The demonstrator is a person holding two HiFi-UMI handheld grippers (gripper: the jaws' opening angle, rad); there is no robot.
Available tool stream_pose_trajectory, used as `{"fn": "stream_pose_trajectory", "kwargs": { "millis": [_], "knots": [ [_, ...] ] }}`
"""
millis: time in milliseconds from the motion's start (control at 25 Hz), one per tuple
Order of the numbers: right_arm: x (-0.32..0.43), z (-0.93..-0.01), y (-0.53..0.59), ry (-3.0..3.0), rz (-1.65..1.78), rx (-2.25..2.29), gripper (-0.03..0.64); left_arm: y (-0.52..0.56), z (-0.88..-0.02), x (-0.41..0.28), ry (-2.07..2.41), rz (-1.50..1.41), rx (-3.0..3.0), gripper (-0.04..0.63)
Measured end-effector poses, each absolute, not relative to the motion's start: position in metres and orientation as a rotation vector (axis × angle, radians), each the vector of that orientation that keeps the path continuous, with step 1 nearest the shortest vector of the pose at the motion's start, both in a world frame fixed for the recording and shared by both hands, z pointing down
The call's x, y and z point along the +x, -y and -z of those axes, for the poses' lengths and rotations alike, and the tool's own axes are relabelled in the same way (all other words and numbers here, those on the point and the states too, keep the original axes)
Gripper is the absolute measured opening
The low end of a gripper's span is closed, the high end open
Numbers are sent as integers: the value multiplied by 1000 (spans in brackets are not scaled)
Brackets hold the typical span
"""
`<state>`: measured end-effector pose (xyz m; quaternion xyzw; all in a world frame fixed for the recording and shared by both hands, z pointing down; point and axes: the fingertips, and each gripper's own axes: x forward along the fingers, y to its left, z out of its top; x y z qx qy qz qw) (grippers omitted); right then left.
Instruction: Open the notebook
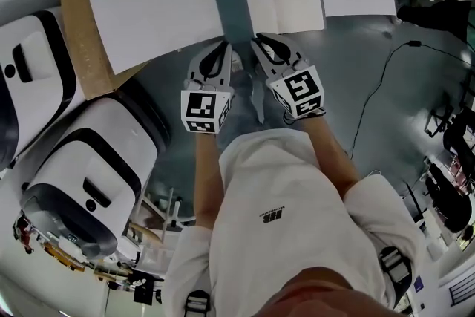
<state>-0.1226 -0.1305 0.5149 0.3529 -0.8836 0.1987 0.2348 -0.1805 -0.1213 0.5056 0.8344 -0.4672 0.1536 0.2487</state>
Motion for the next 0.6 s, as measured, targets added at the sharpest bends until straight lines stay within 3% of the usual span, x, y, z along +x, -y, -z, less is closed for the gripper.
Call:
{"fn": "stream_pose_trajectory", "kwargs": {
  "millis": [600],
  "knots": [
    [-102, -489, 129, 2429, -496, 1029, 32, 113, -487, -166, 1260, -435, 2300, 0]
  ]
}}
